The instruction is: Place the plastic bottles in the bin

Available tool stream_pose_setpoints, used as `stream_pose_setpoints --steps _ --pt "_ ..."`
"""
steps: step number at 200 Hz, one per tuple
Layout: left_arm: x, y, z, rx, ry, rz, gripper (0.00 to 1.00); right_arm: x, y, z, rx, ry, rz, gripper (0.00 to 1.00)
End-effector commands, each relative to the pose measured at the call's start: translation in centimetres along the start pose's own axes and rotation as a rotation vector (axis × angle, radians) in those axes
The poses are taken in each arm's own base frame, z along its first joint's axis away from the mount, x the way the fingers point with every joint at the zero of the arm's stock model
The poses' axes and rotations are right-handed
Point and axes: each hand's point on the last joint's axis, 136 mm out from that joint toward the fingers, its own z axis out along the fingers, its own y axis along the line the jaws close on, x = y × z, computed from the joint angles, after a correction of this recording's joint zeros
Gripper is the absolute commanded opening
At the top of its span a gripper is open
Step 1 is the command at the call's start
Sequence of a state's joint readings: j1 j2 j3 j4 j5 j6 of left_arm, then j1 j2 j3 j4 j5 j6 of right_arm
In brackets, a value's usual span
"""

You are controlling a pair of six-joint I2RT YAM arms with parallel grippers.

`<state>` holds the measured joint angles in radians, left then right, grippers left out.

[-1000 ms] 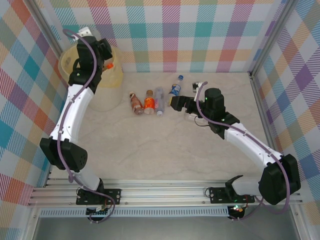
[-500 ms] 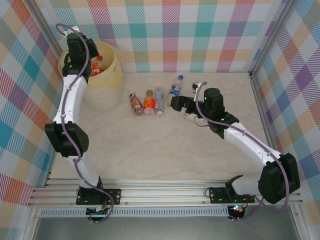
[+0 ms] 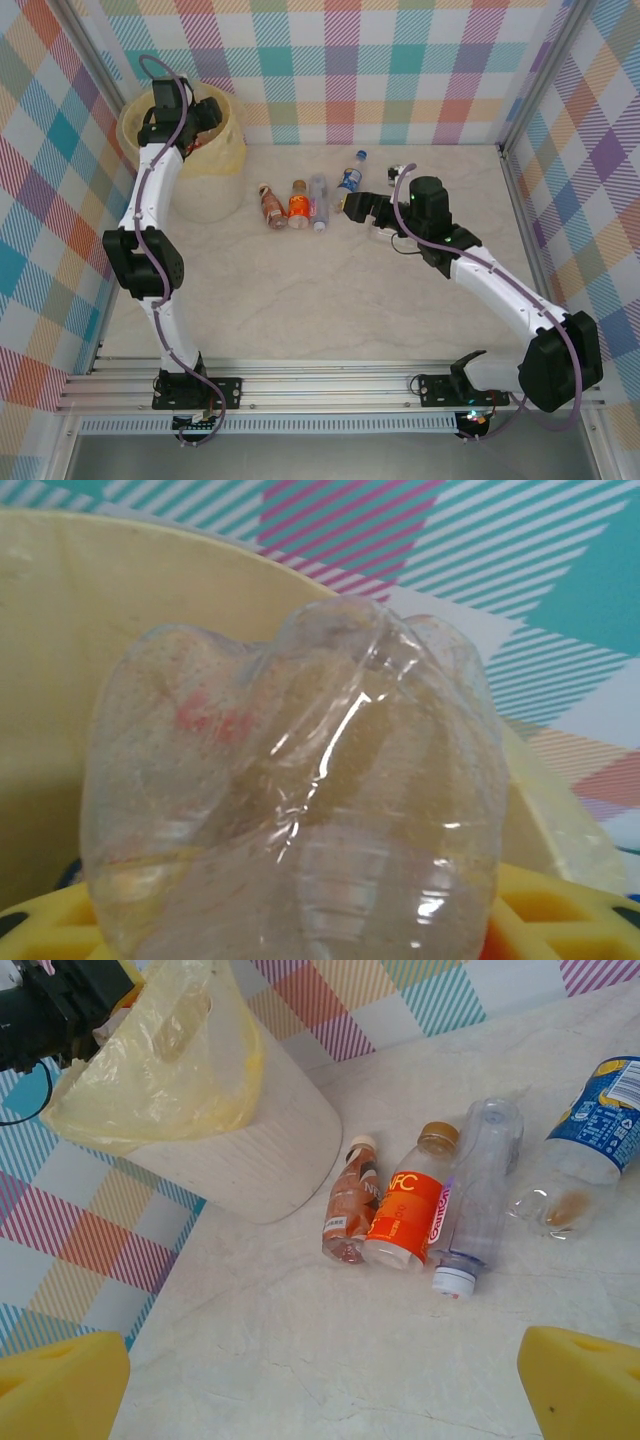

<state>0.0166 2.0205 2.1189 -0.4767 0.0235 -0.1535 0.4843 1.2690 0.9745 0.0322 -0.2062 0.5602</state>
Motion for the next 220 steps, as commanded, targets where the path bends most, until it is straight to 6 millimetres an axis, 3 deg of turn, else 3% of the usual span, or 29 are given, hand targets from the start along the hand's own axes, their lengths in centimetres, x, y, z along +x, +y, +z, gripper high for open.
stream_pose_setpoints --steps 1,15,55,76,152,220 --pt "-0.9 -2.2 -1.3 0.120 0.020 -0.020 0.66 -1.4 1.1 -0.4 -0.017 -0.023 -0.029 1.00" --pt "-1.4 -2.1 -2.0 0.110 0.014 -0.027 0.74 -1.3 1.0 -0.3 -0.018 -0.019 -0.022 1.00" --pt "-2.6 -2.7 -4.0 0.127 -0.011 -0.036 0.86 -1.1 0.7 -0.3 -0.009 -0.018 -0.027 1.00" --pt "-2.8 -3.5 -4.9 0.171 -0.006 -0.045 1.00 -1.0 0.1 -0.2 0.019 -0.019 -0.021 1.00" --pt "-3.5 -5.0 -8.5 0.185 -0.052 -0.090 1.00 -0.1 -2.6 -0.9 0.154 -0.020 -0.011 1.00" --pt "-1.0 -10.8 -13.5 0.356 -0.081 -0.075 1.00 0.7 -5.3 -0.7 0.267 0.019 -0.048 1.00"
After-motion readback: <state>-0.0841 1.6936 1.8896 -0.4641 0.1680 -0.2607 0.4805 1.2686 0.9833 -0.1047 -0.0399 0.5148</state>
